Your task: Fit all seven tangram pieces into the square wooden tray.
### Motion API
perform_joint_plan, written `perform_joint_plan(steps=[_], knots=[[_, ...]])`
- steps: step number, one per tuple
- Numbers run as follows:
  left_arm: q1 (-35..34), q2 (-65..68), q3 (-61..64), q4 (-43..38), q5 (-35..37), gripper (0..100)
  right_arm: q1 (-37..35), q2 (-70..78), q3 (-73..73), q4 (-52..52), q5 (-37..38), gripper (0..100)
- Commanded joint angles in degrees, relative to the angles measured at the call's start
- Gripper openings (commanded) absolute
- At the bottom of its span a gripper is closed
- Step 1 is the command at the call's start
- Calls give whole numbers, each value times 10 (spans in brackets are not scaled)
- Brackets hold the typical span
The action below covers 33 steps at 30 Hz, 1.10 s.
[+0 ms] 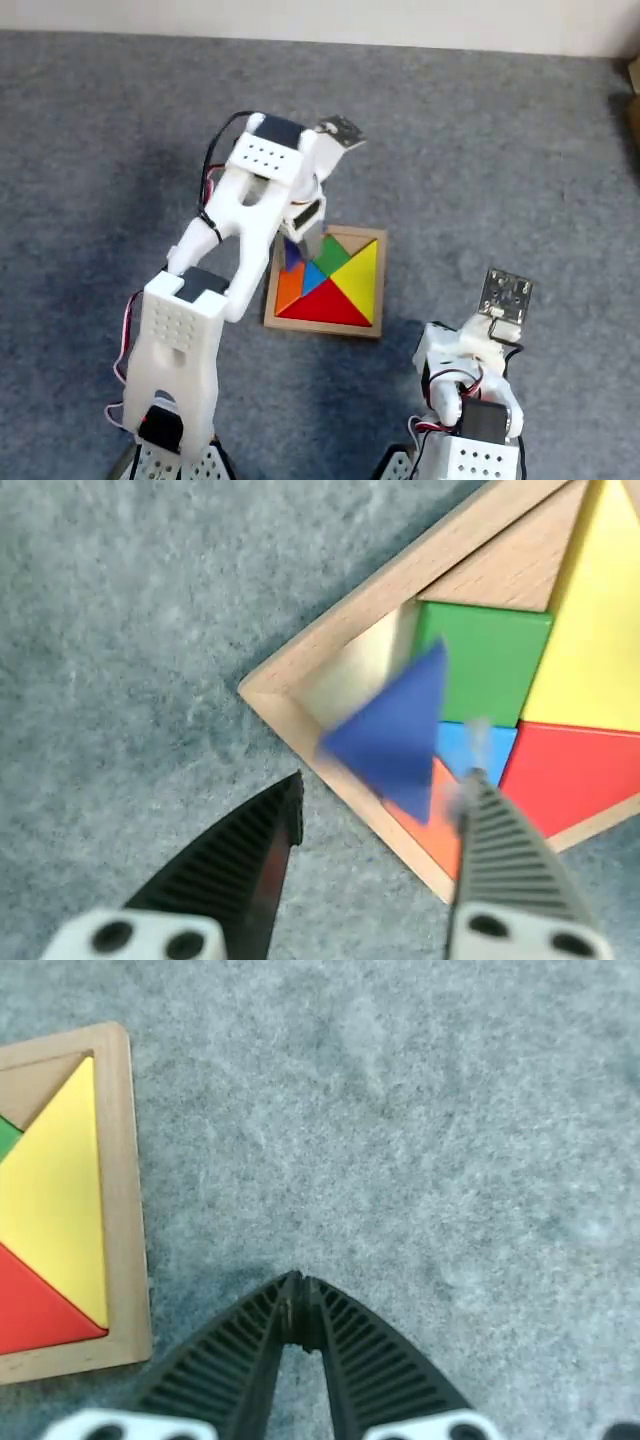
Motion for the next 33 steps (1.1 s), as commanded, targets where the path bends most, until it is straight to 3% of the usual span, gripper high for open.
perform_joint_plan(steps=[1, 12, 21, 33], knots=[[6, -37, -28, 2, -1, 276, 6, -12, 62, -12, -1, 6], [-12, -37, -26, -2, -1, 277, 6, -12, 62, -12, -1, 6], [-85, -4, -25, -93, 54, 263, 3, -12, 62, -11, -1, 6], [-86, 66, -28, -104, 39, 263, 3, -14, 62, 0, -1, 6]])
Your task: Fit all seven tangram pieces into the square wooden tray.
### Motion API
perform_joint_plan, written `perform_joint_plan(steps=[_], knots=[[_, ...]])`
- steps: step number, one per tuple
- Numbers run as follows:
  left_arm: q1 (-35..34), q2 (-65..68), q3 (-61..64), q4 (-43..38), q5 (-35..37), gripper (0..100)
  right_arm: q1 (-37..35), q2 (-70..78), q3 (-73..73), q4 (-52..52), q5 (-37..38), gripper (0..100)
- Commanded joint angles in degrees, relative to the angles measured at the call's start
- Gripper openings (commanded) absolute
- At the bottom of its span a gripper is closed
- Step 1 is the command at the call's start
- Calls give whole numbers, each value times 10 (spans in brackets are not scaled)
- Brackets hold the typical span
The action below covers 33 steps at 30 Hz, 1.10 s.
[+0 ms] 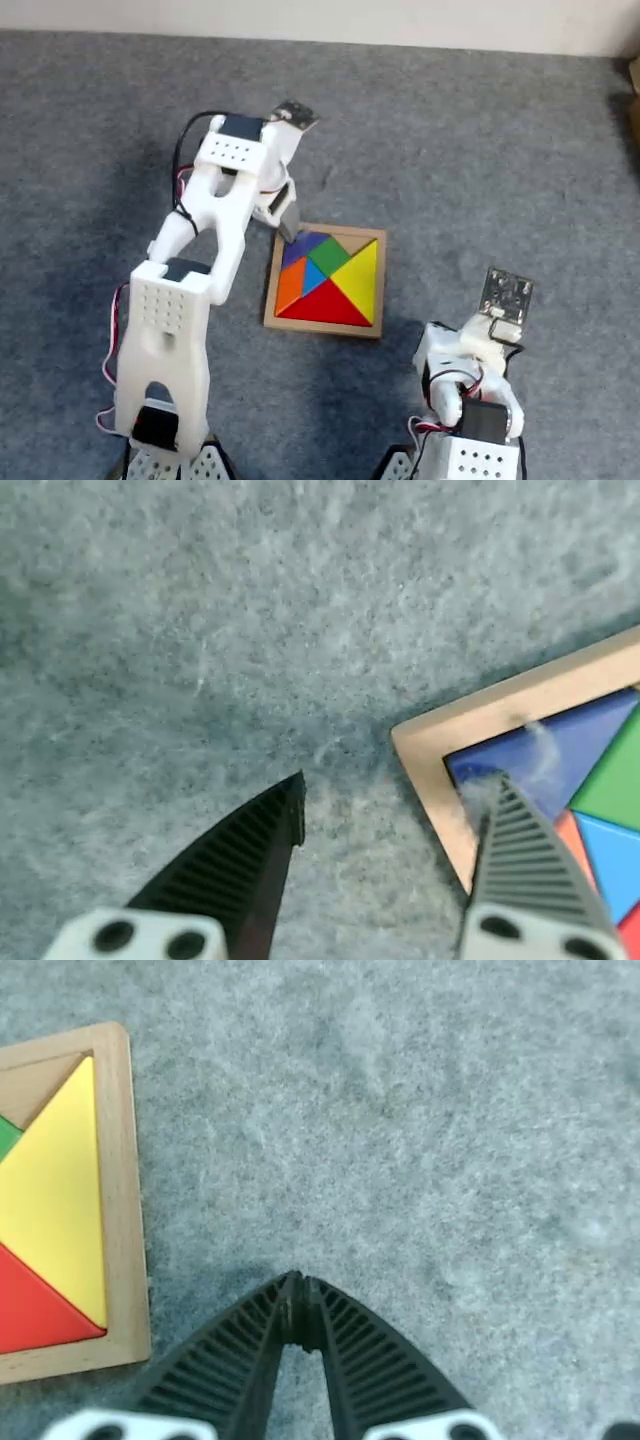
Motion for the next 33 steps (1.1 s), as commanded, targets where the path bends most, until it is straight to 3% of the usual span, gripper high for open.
perform_joint_plan(steps=[1, 8, 12, 19, 26, 33], knots=[[0, -3, -22, -4, -3, 263, 3, -14, 62, 0, -1, 6], [-7, -39, -20, 0, 45, 262, 3, -13, 62, -3, -1, 6], [-7, -88, -17, 42, 49, 258, 3, -13, 62, -4, -1, 6], [-3, -168, 77, 19, 49, 172, 3, -12, 62, -4, -1, 6], [-3, -338, 253, -23, 49, 168, 3, -12, 62, -4, -1, 6], [-8, -567, 518, -148, 50, 168, 3, -12, 62, -4, -1, 6]])
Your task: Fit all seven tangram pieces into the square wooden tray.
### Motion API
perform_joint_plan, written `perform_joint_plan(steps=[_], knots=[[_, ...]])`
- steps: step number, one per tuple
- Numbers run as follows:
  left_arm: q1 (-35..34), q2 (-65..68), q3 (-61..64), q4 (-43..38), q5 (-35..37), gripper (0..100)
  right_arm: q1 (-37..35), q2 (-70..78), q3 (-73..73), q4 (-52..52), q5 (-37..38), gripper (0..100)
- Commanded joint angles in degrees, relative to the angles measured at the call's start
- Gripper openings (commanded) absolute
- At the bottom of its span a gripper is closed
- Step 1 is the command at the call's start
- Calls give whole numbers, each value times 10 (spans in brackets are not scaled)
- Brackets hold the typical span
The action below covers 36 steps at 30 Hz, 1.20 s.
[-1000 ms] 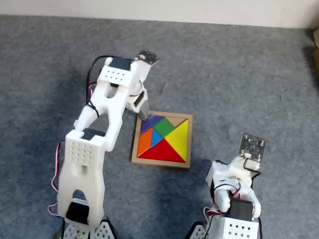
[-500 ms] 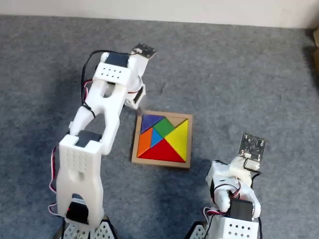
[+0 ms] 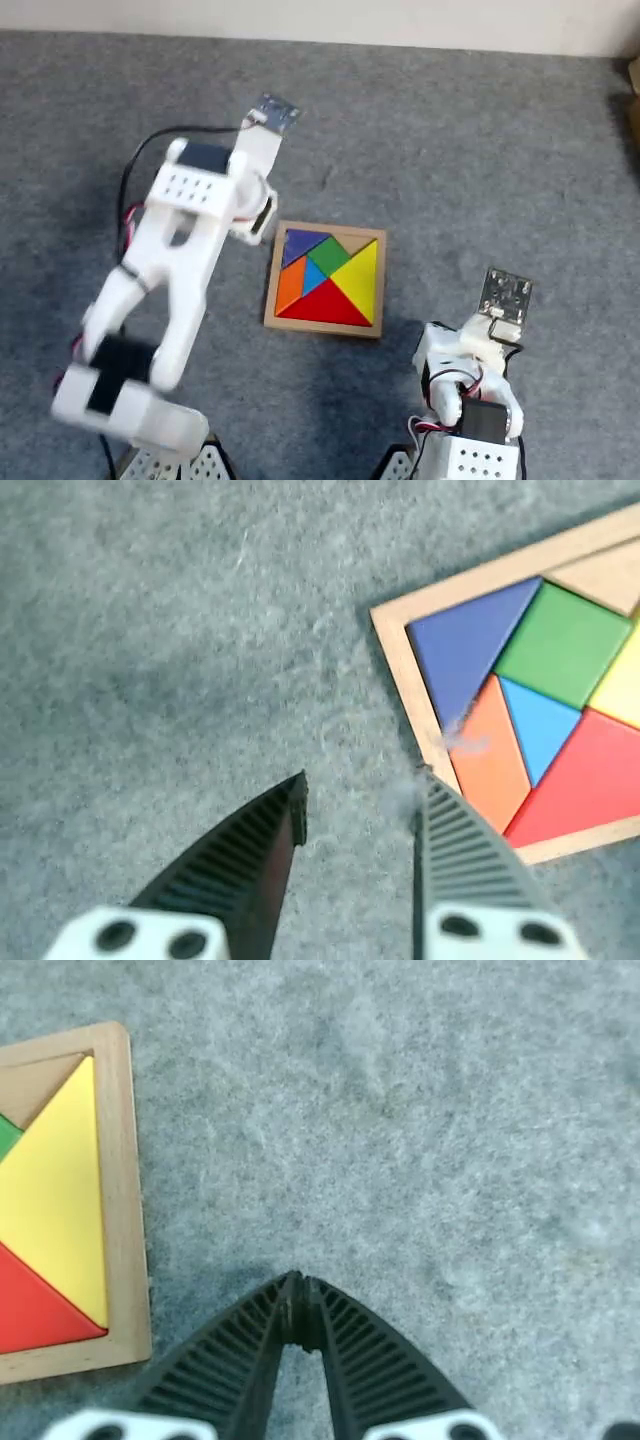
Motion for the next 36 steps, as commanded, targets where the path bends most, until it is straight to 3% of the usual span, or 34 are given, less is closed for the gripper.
perform_joint_plan(steps=[1, 6, 17, 36], knots=[[-9, -145, 120, -60, 4, 168, 4, -12, 62, -4, -1, 6], [-11, -303, 255, -86, 4, 168, 4, -12, 62, -4, -1, 6], [-89, -595, 516, -176, 4, 168, 4, -12, 62, -4, -1, 6], [-117, -1011, 813, -174, 4, 172, 4, -12, 62, -4, -1, 6]])
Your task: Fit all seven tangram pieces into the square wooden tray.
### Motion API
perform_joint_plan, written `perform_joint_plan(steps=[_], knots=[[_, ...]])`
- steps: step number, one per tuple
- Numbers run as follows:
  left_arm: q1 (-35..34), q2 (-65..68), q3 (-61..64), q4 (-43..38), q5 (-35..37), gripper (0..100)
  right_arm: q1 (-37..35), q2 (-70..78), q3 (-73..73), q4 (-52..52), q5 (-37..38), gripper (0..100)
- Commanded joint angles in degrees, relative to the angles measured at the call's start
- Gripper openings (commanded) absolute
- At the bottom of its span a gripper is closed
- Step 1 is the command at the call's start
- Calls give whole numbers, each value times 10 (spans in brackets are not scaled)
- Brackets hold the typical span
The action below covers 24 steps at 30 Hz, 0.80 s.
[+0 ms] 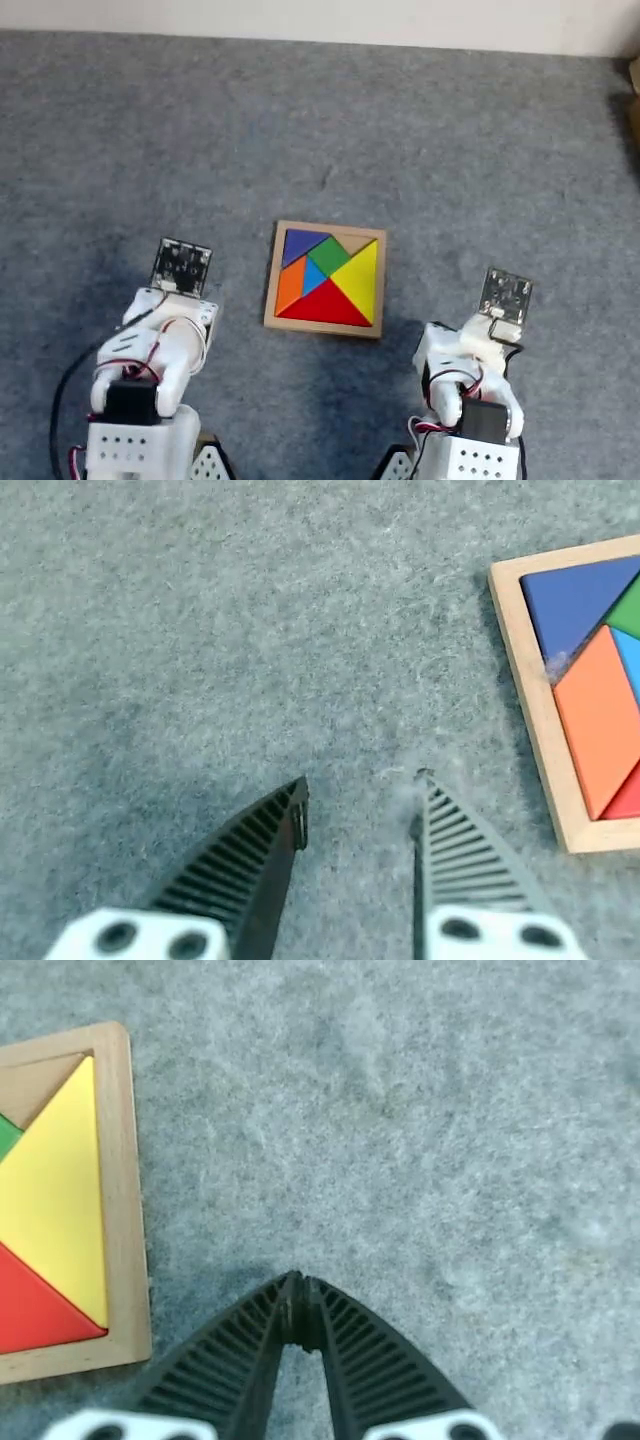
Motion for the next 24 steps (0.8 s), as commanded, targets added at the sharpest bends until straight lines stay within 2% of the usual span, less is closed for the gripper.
perform_joint_plan(steps=[1, 9, 18, 24], knots=[[-5, -62, 38, -6, 4, 172, 4, -12, 62, -4, -2, 6], [-6, -62, 73, -1, 4, 168, 7, -12, 62, 0, -2, 6], [-7, -63, 73, 179, 4, 168, 7, -12, 61, 55, -1, 6], [-110, -63, 73, 181, 4, 168, 7, -12, 61, 55, -1, 6]])
